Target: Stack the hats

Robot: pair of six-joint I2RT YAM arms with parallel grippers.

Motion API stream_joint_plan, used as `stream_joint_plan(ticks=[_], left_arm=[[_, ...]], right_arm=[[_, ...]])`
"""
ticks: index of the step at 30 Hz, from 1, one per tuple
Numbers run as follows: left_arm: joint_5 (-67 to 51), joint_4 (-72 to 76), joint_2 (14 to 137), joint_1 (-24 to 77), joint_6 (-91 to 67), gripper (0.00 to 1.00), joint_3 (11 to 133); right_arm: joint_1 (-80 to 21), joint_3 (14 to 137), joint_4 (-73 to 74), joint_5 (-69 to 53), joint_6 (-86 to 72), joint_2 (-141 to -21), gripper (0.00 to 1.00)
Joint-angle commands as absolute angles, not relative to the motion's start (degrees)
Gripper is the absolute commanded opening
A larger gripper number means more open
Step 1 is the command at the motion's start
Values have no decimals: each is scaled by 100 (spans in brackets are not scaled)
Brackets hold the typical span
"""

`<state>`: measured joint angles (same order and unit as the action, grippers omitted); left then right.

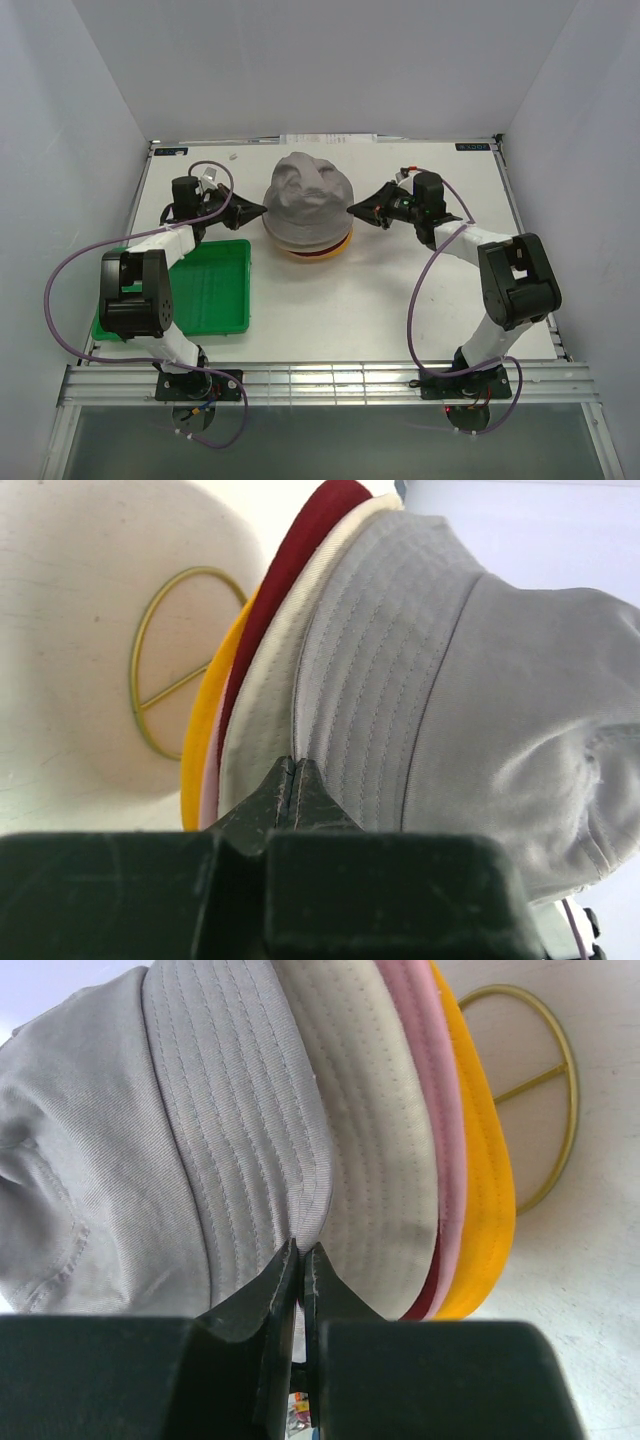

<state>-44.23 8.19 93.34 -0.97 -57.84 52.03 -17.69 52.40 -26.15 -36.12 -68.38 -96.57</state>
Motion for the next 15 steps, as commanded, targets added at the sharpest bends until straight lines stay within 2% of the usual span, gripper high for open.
stream_joint_plan(ticks=[1,15], left_arm=[[-3911,290,9395,-167,-5309,0,5308],[-3200,-773,9659,-176,-4211,0,5791]], right_arm=[[-1723,5195,-2452,-3401,-6557,-9817,8],[-1696,4975,-2391,-3314,-6153,-10028,8]])
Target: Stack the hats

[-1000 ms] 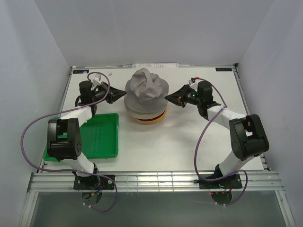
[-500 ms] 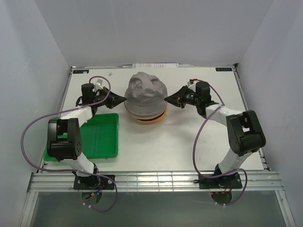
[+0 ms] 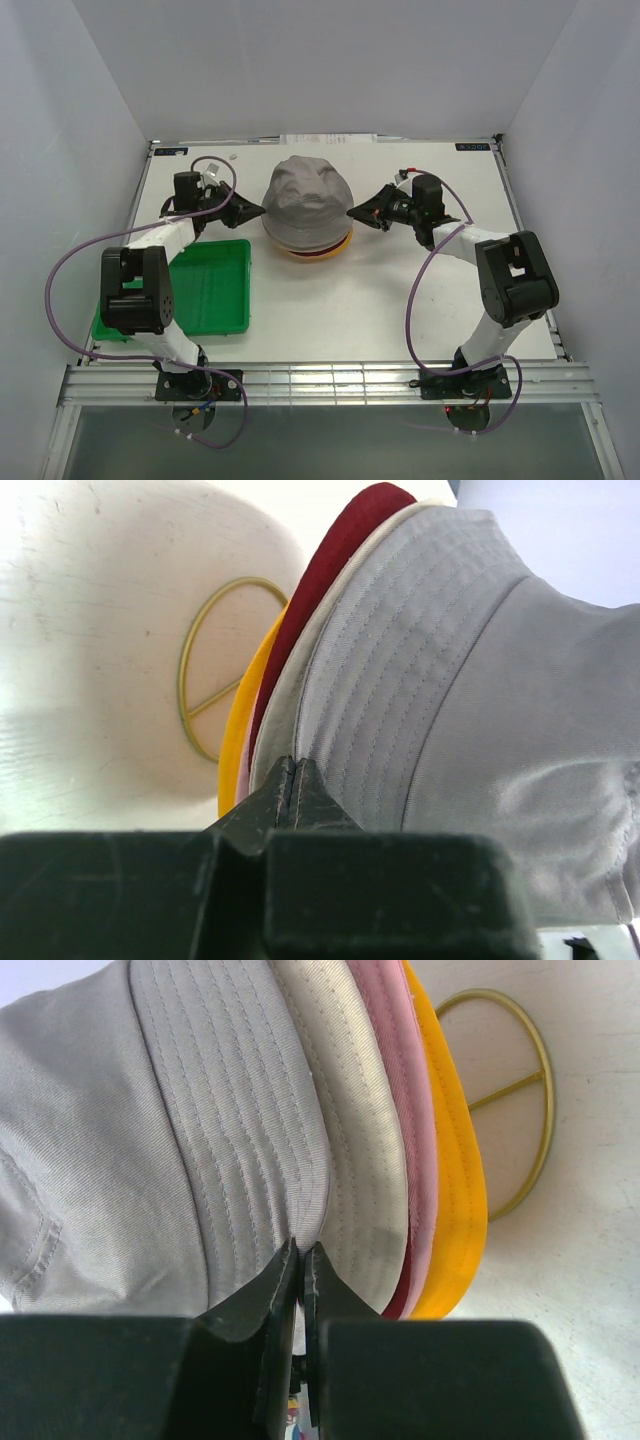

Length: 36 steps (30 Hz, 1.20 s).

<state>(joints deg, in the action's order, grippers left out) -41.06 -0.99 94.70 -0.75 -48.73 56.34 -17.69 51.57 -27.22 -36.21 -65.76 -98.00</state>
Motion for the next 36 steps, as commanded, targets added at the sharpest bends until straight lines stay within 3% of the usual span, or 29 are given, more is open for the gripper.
stream_joint_plan(ticks=[1,28,36], left_arm=[[-3104,-826,9668,-167,-4140,0,5818],[-1583,-1204,9826,-97,-2971,0,5968],[-1845,-1309,9756,-97,-2953,0,6213]], right_arm=[[-1696,4992,-2356,-3296,-6031,-10037,8],[-1696,5212,-1196,-2593,-4527,-10389,8],[-1705,5291,-1230,-2716,-4544,-10257,8]])
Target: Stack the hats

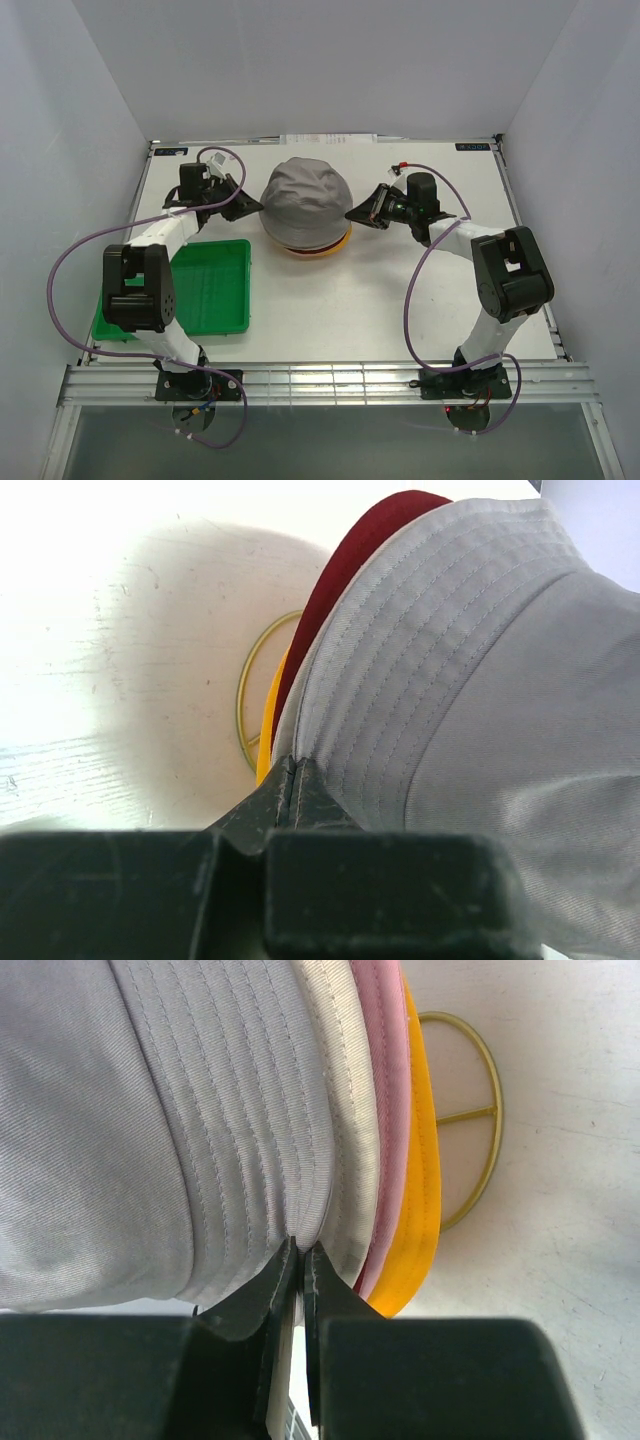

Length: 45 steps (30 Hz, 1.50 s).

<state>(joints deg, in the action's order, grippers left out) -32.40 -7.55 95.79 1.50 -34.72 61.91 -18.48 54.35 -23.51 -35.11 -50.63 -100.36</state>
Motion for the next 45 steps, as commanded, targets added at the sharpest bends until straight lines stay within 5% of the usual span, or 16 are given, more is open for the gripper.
stream_joint_plan(ticks=[1,9,12,21,29,45], left_arm=[[-1924,-1327,9747,-97,-2953,4,6327],[-2688,-1872,9826,-105,-3093,45,6943],[-2935,-1960,9853,-97,-3225,50,7031],[-3655,-1943,9273,-176,-3901,51,6944],[-3902,-1055,7834,-158,-5377,53,5479],[-2637,148,6864,1335,-6828,61,3991]], right_arm=[[-1696,5300,-1248,-2751,-4561,-10239,8],[-1696,5291,-1467,-3058,-4869,-9967,8],[-1696,5186,-1625,-3146,-5053,-9844,8],[-1714,5080,-1924,-3287,-5378,-9589,17],[-1775,4817,-2452,-3357,-5897,-9378,20],[-2101,4553,-2857,-3226,-6276,-9071,20]])
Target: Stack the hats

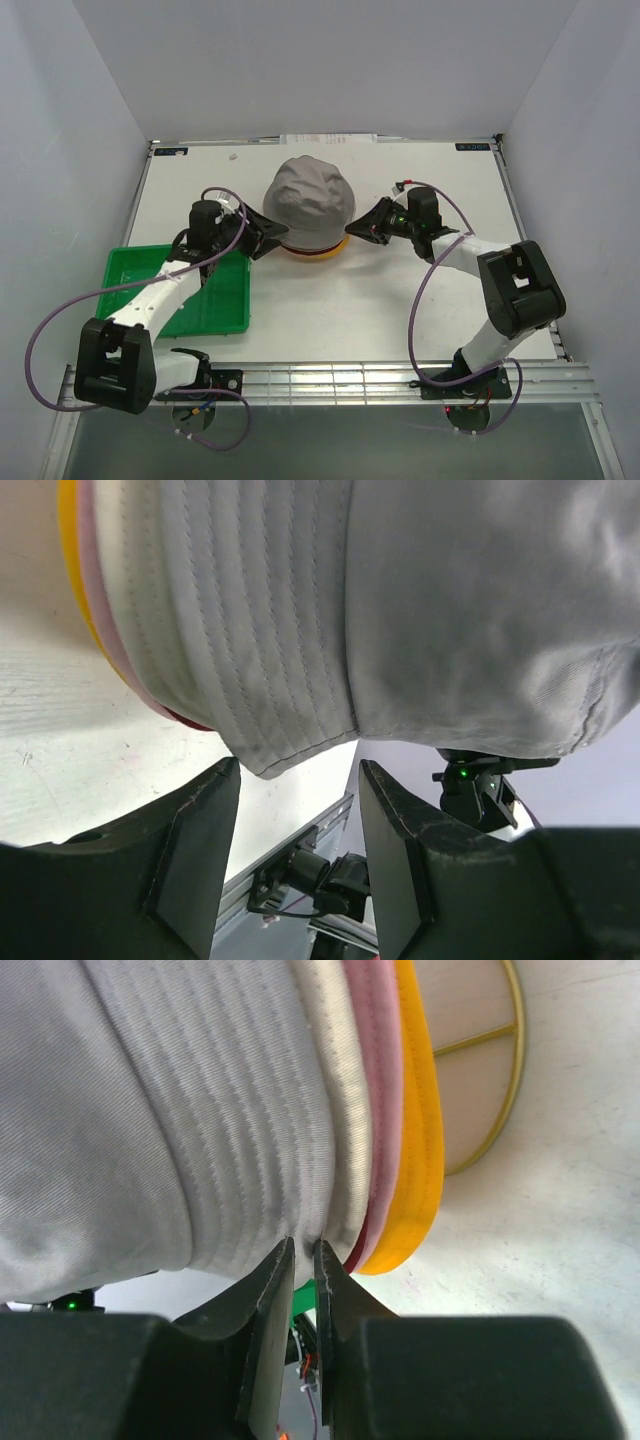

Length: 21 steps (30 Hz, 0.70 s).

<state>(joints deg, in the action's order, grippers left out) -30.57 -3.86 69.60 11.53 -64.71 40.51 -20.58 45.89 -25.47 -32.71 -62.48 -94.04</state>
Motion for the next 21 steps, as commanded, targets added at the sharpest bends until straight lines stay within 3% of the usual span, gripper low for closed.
stream_joint_plan(ticks=[1,14,21], left_arm=[[-2567,263,6856,1379,-6890,61,3886],[-1881,774,6873,1731,-7313,58,3498],[-1740,677,6838,1732,-7155,44,3568]], right_arm=[[-2101,4561,-2804,-3226,-6241,-9044,20],[-2101,4641,-2610,-3252,-6152,-8886,18],[-2074,4597,-2602,-3270,-6109,-8859,18]])
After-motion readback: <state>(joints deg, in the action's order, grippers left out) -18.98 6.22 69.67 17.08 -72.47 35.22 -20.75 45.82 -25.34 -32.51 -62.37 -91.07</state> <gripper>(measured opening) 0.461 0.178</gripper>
